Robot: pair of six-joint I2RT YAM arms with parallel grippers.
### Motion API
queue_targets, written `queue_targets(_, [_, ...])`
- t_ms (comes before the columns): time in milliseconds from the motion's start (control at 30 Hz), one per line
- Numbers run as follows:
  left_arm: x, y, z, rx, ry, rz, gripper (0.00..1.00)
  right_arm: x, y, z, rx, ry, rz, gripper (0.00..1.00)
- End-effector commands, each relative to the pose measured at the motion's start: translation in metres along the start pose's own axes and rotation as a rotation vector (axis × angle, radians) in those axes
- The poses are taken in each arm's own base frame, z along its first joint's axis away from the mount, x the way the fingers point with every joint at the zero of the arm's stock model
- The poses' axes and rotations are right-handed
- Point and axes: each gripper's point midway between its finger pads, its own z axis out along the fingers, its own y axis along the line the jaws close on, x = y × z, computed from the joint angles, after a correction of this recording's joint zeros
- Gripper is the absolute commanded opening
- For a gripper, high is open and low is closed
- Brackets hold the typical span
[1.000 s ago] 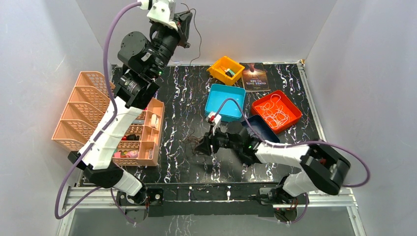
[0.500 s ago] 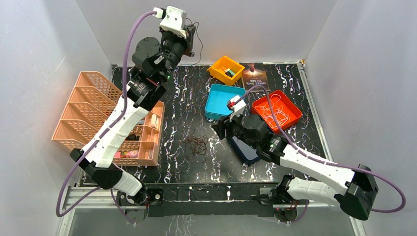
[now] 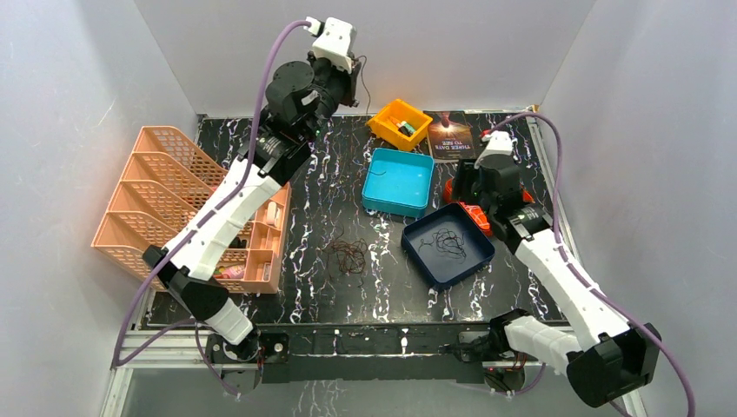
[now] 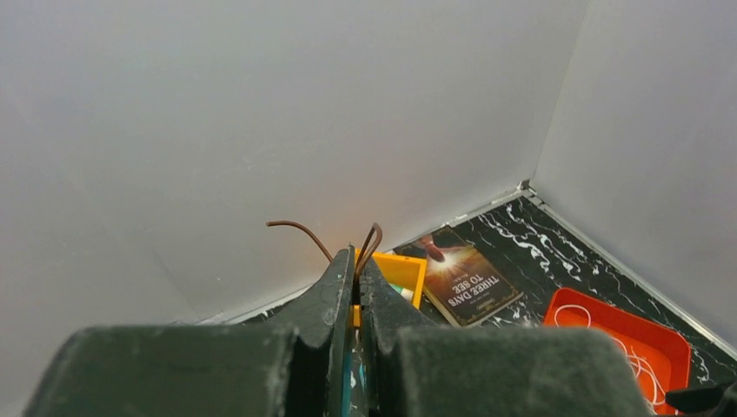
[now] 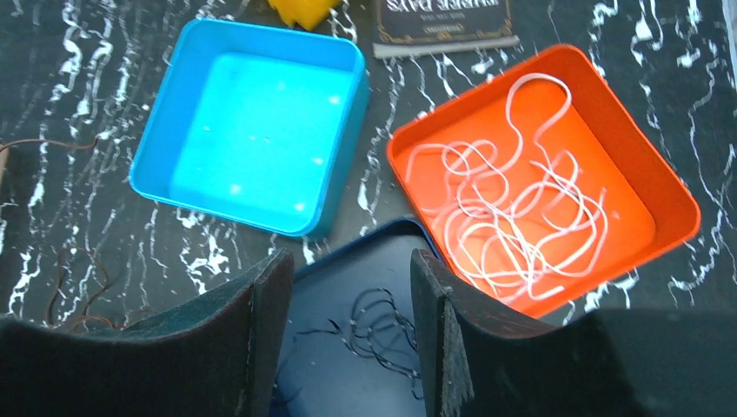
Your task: Untangle the cables
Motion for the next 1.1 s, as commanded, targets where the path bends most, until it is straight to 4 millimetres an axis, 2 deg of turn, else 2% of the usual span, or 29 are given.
queue_targets(0, [-0.008, -0.003, 0.003, 0.022, 0.0, -0.023, 0.0, -0.024, -0.021, -0.014, -0.01, -0.006, 0.073, 0.61])
queue_targets(133, [0.012, -0.014, 0.016, 0.054, 0.045, -0.029, 0.0, -0.035, -0.048, -0.023, 0.023, -0.048, 0.181, 0.61])
queue_targets(167, [0.017, -0.017, 0.02, 0.061, 0.055, -0.028, 0.0, -0.036, -0.049, -0.026, 0.021, -0.06, 0.192, 0.61])
queue_targets(267, [0.031, -0.023, 0.033, 0.074, 0.08, -0.027, 0.0, -0.033, -0.049, -0.031, 0.013, -0.075, 0.213, 0.61])
queue_targets(433, [0.043, -0.029, 0.05, 0.082, 0.091, -0.017, 0.0, -0.023, -0.043, -0.035, -0.022, -0.064, 0.234, 0.61])
queue_targets(733, [0.074, -0.042, 0.071, 0.111, 0.133, -0.034, 0.0, -0.011, -0.04, -0.041, -0.045, -0.054, 0.254, 0.62])
queue_targets(1067, [0.149, -0.056, 0.088, 0.125, 0.258, -0.044, 0.0, -0.008, -0.036, -0.047, -0.072, -0.053, 0.257, 0.61])
